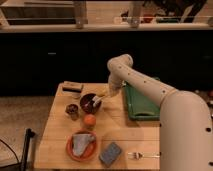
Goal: Wipe purple bowl with brush
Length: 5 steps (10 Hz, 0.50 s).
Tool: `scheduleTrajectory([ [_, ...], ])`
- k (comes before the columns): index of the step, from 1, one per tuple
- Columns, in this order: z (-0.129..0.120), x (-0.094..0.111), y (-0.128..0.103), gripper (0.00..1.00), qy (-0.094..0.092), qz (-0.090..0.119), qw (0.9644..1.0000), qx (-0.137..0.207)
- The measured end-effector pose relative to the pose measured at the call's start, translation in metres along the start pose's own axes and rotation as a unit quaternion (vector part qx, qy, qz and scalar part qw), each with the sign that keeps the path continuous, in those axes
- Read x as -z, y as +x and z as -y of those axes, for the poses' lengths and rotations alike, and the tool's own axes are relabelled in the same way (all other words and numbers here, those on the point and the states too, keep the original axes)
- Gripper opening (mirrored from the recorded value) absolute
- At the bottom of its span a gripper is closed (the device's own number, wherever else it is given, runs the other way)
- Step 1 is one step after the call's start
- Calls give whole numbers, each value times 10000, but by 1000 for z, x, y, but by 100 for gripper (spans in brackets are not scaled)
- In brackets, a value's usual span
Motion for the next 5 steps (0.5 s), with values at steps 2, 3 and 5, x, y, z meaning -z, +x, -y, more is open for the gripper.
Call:
scheduleTrajectory([
  [2, 8, 4, -4, 5, 89, 17, 10000, 25],
  [3, 10, 4, -7, 5, 101, 29, 9999, 59],
  [5, 12, 1, -14, 5, 90, 63, 9999, 129],
])
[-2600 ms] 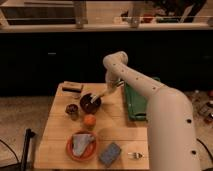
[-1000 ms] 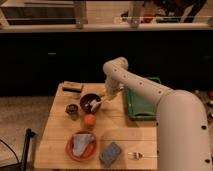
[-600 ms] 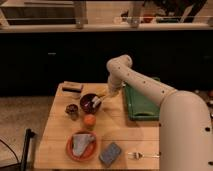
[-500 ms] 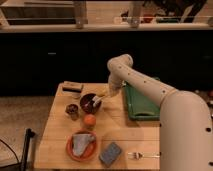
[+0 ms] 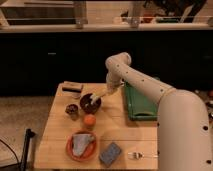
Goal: Wipe purple bowl with brush
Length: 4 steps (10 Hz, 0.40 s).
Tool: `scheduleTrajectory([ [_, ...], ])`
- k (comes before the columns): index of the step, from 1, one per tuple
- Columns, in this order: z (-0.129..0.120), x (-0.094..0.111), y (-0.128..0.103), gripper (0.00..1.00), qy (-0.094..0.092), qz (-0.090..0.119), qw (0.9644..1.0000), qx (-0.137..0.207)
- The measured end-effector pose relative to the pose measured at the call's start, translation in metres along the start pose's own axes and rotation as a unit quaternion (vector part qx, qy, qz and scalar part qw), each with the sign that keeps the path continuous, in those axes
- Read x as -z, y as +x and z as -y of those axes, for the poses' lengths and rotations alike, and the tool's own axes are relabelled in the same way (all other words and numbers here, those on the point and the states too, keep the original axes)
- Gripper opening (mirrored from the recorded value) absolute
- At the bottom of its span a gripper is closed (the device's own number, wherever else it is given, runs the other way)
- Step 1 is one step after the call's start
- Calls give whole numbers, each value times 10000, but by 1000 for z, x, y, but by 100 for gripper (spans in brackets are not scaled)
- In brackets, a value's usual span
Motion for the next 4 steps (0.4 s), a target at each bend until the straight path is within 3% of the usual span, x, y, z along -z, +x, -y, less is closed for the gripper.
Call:
scheduleTrajectory([
  [4, -2, -6, -14, 5, -76, 56, 9998, 178],
])
